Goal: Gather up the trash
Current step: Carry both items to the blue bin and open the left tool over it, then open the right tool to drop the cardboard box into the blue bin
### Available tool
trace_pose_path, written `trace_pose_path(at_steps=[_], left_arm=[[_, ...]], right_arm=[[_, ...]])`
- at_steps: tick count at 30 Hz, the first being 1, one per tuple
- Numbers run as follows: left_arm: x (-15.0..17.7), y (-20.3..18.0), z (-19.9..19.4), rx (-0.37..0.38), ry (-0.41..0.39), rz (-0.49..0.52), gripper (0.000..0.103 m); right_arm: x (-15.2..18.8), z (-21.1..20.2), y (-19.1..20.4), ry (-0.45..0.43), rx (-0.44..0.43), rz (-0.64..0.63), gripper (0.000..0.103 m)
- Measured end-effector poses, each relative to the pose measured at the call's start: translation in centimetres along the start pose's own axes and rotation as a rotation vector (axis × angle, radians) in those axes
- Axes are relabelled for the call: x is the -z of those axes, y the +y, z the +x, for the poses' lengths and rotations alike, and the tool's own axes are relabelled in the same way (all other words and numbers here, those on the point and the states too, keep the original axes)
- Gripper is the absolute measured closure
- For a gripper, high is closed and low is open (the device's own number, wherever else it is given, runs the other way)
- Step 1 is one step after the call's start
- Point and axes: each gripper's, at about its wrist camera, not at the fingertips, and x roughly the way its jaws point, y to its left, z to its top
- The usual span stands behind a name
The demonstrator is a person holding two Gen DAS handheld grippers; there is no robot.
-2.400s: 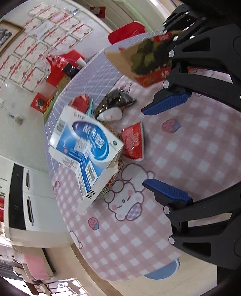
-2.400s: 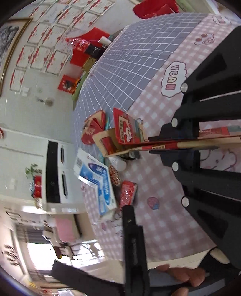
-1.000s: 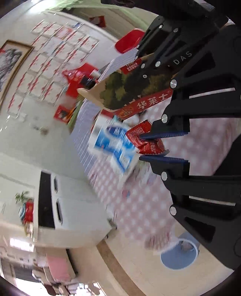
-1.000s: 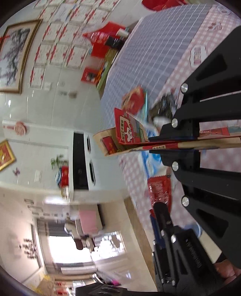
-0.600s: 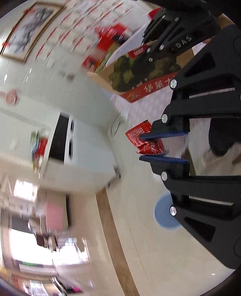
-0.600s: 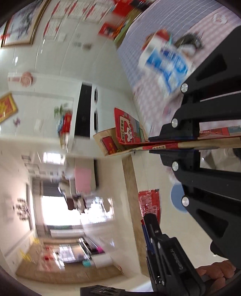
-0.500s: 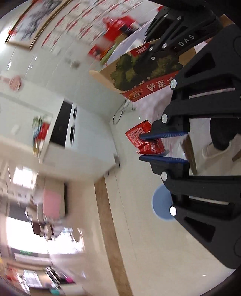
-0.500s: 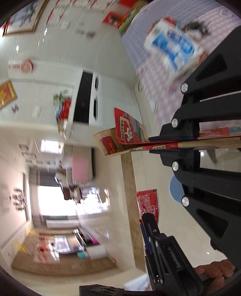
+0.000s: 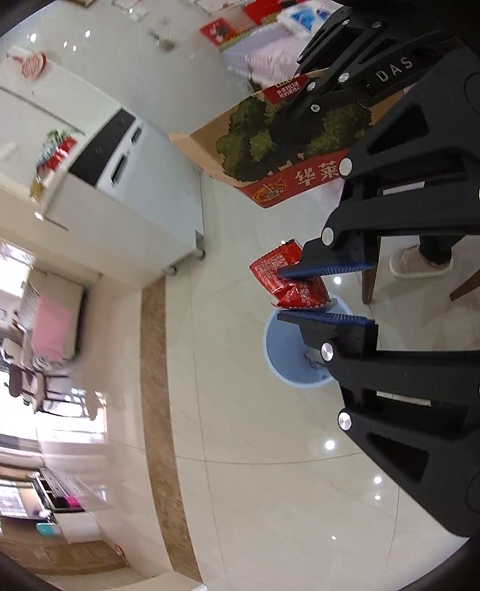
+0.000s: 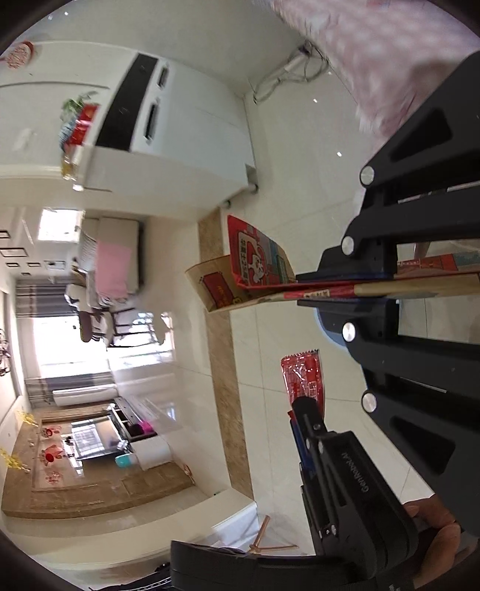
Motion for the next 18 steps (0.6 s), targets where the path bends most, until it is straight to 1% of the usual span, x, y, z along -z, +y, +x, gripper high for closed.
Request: trace_pose_path(at_steps=[4,6,7,8,9,10,13,18], left_arm=[[-1.0,0.7,4.1,-0.03,0.042,-0.033,0.085],[-1.7,1.2,6.0,-0.035,0.052,-0.063,0.082],[-1.7,1.4,6.6,-0.032,0.059,-0.077,0.077],[-2.0,1.7,7.6,-0.037,0.085,-0.099,0.042],[-2.1,1.8,8.0,-0.042,0.094,-0.112,0.027],[-2.1,1.9,8.5,-0.043,0.083,-0.122,0.027],[-1.8,1.3,9.6,-0.075,0.099,-0.077,0.027],[-0.7,2.4,10.3,-0.098,0.122,-0.094,0.026]], right_arm=[[-0.1,4.8,0.2,0.024,-0.002,-0.007,0.096],[0.1,6.6,-0.2,0.033,0.004,0.003,0.096],[0.2,7.2,-0.5,0.037,0.009,0.005,0.096],[0.2,8.2,-0.7,0.044,0.014,0.012,0.096],[0.3,8.9,-1.0,0.054,0.014,0.014,0.096],[0.4,9.5,-1.1,0.064,0.012,0.014,0.096],[0.8,11.0,-1.5,0.089,0.011,0.01,0.096],[1.2,12.5,-1.7,0.112,-0.002,0.015,0.096]])
